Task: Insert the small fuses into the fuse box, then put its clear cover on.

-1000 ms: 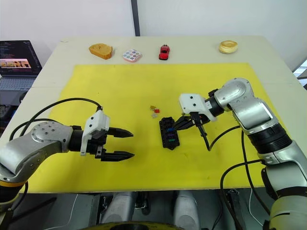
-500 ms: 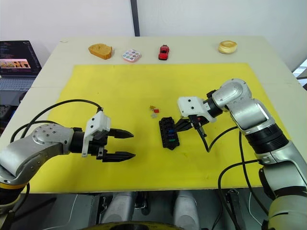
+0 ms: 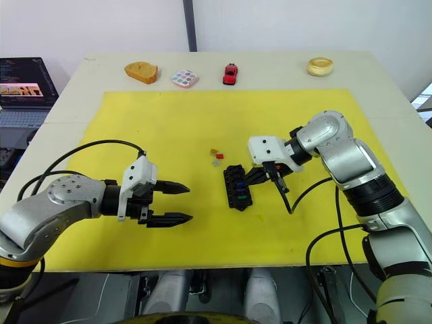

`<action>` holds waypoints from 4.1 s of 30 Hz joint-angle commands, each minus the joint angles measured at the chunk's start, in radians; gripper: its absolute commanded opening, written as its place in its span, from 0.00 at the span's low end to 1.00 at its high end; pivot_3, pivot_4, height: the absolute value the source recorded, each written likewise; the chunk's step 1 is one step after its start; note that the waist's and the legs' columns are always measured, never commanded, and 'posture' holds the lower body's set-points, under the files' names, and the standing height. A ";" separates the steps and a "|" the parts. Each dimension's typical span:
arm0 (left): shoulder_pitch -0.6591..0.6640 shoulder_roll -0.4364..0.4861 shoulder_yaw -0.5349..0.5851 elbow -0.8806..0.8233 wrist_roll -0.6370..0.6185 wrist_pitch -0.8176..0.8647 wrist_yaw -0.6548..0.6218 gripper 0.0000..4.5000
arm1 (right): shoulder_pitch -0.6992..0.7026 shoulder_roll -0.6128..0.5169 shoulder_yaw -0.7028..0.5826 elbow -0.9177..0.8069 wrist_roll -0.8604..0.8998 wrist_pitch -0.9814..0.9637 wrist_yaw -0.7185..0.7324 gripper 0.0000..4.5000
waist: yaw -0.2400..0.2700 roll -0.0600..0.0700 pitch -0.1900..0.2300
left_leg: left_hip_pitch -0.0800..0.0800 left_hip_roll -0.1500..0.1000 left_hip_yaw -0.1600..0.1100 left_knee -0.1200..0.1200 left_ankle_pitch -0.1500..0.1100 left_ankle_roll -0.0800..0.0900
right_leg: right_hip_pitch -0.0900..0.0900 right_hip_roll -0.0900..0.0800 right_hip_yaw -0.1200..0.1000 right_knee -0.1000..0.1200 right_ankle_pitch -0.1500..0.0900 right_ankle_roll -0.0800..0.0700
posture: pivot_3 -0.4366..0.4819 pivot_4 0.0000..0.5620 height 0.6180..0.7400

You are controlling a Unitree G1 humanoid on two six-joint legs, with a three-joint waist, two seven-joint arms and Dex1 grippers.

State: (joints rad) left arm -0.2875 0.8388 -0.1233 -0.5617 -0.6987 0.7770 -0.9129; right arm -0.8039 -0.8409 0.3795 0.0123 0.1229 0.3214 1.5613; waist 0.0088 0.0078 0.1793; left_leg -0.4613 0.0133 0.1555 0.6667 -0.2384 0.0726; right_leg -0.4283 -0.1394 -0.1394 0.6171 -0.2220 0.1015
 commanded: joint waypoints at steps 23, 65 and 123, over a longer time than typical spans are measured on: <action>0.024 -0.037 0.020 -0.033 0.000 -0.016 0.013 0.80 | -0.056 -0.005 0.033 -0.112 -0.059 0.197 -0.011 0.00 | -0.002 0.000 0.000 | 0.000 0.001 0.000 0.001 0.000 0.000 | 0.000 0.001 0.000 0.002 0.000 0.001 | 0.48 0.27 1.00; 0.064 -0.092 0.005 -0.044 0.007 -0.009 0.043 0.80 | -0.147 -0.041 0.062 -0.289 0.001 0.508 -0.077 0.00 | -0.019 0.000 0.000 | 0.001 0.002 -0.001 0.002 0.001 0.001 | 0.000 0.002 0.001 0.005 0.001 0.000 | 0.48 0.27 1.00; 0.071 -0.098 0.007 -0.065 0.004 0.016 0.074 0.80 | -0.219 -0.046 0.184 -0.310 -0.022 0.590 -0.170 0.00 | -0.021 0.000 -0.001 | 0.001 0.002 -0.001 0.003 0.000 0.000 | -0.002 0.001 0.001 0.009 0.000 0.000 | 0.48 0.27 1.00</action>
State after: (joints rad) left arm -0.2058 0.7423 -0.1264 -0.5939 -0.6860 0.7980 -0.8395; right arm -0.9983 -0.8836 0.5931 -0.2885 0.1031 0.9217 1.3937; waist -0.0118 0.0077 0.1788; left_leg -0.4608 0.0149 0.1549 0.6697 -0.2383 0.0726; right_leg -0.4300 -0.1388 -0.1386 0.6257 -0.2217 0.1015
